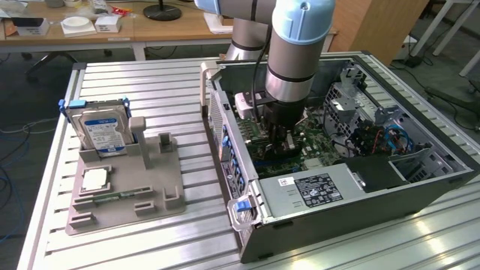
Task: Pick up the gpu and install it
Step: 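Insert the gpu into the slot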
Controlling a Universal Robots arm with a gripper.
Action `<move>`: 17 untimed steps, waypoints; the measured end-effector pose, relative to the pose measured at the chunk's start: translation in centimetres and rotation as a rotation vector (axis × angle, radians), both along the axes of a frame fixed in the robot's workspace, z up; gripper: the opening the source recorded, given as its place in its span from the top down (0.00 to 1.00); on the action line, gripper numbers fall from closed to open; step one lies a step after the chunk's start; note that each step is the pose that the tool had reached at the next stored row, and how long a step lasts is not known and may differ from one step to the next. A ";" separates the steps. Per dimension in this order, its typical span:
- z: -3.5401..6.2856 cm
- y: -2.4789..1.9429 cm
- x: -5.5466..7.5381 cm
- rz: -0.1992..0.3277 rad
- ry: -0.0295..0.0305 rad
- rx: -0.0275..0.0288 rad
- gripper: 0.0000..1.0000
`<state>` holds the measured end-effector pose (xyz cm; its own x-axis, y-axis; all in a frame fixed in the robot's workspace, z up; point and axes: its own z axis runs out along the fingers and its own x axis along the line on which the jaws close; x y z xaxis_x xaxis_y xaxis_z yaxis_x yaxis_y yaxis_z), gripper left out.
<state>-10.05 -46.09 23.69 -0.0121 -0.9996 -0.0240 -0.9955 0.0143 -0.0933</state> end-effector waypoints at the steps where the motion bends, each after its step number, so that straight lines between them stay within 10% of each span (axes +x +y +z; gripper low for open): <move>1: 0.00 0.00 0.0 0.000 0.0000 0.0000 0.74; 17: -0.45 0.00 0.0 0.000 0.0000 0.0000 0.74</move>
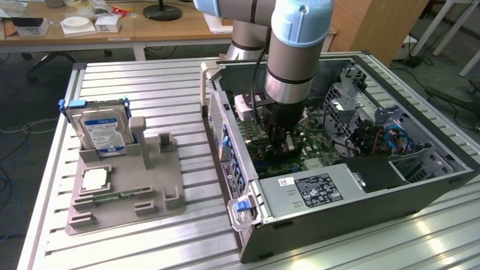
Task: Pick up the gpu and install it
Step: 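Insert the gpu into the slot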
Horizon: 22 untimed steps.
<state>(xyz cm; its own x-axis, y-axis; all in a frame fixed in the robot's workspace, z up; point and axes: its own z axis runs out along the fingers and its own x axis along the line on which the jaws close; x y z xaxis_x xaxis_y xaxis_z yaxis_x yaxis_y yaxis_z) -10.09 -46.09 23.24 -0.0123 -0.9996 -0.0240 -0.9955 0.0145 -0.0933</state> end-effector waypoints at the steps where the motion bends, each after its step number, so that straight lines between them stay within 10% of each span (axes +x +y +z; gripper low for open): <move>1: 0.00 0.00 0.0 0.000 0.0001 0.0000 0.74; 22: 0.93 0.00 0.0 0.000 0.0000 0.0001 0.60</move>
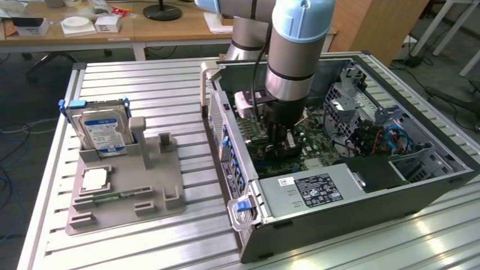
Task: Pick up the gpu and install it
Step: 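Insert the gpu into the slot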
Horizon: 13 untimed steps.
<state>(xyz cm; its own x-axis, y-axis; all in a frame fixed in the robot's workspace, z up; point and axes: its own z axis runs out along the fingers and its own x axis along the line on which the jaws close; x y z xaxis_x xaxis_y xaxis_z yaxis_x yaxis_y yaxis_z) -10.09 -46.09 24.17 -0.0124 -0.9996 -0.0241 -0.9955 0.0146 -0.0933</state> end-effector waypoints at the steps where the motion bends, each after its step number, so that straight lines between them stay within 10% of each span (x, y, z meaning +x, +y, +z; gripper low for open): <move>1: 0.16 0.00 0.0 0.000 0.0000 0.0000 0.60; 13: 1.81 0.00 0.0 0.000 0.0000 0.0000 0.60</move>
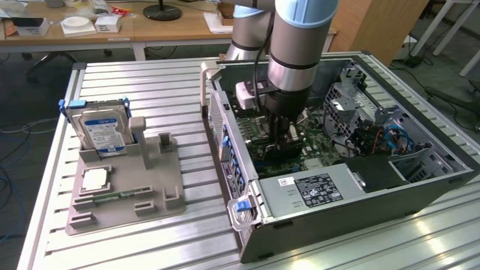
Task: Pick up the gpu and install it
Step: 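Insert the gpu into the slot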
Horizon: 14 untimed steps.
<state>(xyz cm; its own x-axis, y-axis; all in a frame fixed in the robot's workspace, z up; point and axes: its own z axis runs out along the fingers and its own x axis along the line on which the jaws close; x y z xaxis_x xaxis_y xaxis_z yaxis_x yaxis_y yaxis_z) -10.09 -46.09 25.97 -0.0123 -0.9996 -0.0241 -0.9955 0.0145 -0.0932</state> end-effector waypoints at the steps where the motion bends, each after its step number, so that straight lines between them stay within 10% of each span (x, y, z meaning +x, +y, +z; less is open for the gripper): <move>1: 0.08 0.00 0.0 0.000 0.0000 0.0000 0.60; 14: 1.55 0.00 0.0 0.000 0.0000 0.0000 0.60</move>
<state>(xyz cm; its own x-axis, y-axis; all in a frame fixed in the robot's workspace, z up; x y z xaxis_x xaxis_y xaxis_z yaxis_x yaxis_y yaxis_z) -10.09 -46.09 27.53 -0.0123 -0.9996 -0.0241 -0.9955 0.0145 -0.0933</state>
